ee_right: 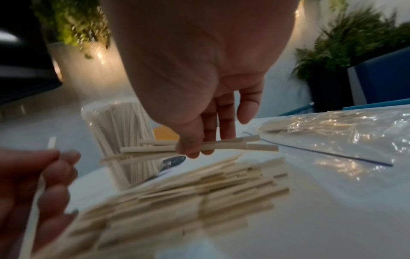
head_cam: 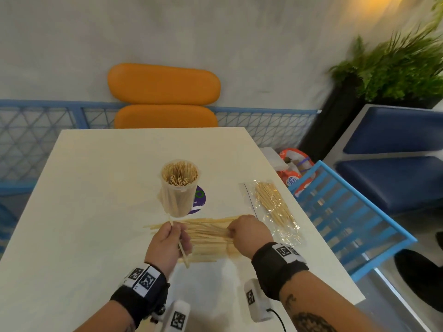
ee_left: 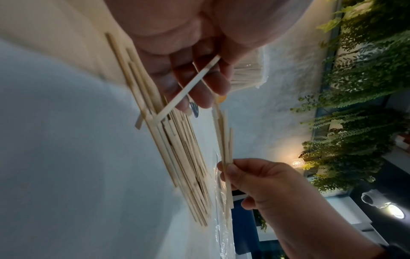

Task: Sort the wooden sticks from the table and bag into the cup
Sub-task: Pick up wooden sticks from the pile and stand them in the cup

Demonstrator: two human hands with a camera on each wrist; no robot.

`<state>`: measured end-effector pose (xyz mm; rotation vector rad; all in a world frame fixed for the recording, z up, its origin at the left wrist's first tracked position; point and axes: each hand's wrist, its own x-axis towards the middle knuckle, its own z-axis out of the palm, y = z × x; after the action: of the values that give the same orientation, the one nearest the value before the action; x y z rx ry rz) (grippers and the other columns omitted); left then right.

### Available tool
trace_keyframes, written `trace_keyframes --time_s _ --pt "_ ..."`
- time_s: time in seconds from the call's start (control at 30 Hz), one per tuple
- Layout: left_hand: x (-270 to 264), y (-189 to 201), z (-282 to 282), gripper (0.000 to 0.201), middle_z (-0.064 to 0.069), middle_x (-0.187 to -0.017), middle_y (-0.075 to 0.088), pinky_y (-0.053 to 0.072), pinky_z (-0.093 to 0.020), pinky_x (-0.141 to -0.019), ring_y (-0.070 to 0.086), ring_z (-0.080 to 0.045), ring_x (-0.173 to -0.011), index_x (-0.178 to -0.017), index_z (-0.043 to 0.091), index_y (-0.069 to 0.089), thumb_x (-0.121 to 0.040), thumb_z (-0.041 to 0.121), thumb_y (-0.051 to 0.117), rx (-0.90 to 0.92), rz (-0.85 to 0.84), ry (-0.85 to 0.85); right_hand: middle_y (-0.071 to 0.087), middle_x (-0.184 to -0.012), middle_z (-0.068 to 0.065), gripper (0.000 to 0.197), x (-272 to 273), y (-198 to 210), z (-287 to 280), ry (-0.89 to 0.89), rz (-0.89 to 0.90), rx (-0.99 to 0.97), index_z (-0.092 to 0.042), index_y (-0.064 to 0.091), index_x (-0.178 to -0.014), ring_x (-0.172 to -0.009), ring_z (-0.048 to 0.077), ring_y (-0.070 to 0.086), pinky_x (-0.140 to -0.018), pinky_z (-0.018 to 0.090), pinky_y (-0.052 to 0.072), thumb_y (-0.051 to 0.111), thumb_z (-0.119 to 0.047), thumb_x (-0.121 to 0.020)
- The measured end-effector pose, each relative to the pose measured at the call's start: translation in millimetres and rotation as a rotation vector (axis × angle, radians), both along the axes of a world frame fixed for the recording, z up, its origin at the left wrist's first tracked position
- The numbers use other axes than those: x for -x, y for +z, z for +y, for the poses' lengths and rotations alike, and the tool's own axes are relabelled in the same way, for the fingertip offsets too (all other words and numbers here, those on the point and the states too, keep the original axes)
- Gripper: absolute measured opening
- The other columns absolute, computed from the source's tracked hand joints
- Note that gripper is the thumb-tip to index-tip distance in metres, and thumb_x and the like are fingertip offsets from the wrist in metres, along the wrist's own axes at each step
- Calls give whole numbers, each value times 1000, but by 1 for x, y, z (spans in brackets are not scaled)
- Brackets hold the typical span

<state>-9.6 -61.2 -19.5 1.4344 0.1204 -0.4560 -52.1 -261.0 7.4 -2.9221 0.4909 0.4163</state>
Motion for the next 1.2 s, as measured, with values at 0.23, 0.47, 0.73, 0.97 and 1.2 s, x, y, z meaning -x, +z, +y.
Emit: trace_keyframes --time_s 0.23,0.47,0.73,0.97,1.2 --pt "5 5 -27 27 -14 -78 60 54 -42 -69 57 -27 -63 -94 2 59 -107 15 39 18 82 -90 65 -87 0 22 8 24 -9 -112 3 -77 -22 74 -96 -85 21 65 -80 33 57 52 -24 -97" --pt "11 14 -49 25 -7 -103 75 59 -42 -82 72 -26 -89 -108 9 67 -107 22 45 119 171 -133 57 -68 -5 29 12 34 10 -194 -93 -401 -23 64 -67 -63 9 50 -60 21 41 61 -27 -96" --pt "9 26 -48 32 -6 -96 74 38 -21 -46 54 -8 -55 -99 10 65 -108 26 39 80 121 -173 72 -90 -9 25 9 29 43 -163 -185 -612 -23 73 -73 -73 2 59 -73 19 47 62 -28 -95" --pt "3 20 -30 27 -9 -82 69 51 -34 -60 56 -21 -57 -93 6 59 -107 19 39 -4 94 -272 69 -103 -8 27 1 50 31 -186 -355 -544 -20 68 -112 -86 9 64 -70 13 46 65 -37 -91" --pt "14 20 -20 29 3 -60 42 29 -23 -44 34 -12 -46 -92 8 53 -108 23 35 -89 -41 -505 57 -139 -1 39 -18 60 45 -80 -451 -506 -18 50 -142 -112 15 60 -100 30 47 45 -28 -105"
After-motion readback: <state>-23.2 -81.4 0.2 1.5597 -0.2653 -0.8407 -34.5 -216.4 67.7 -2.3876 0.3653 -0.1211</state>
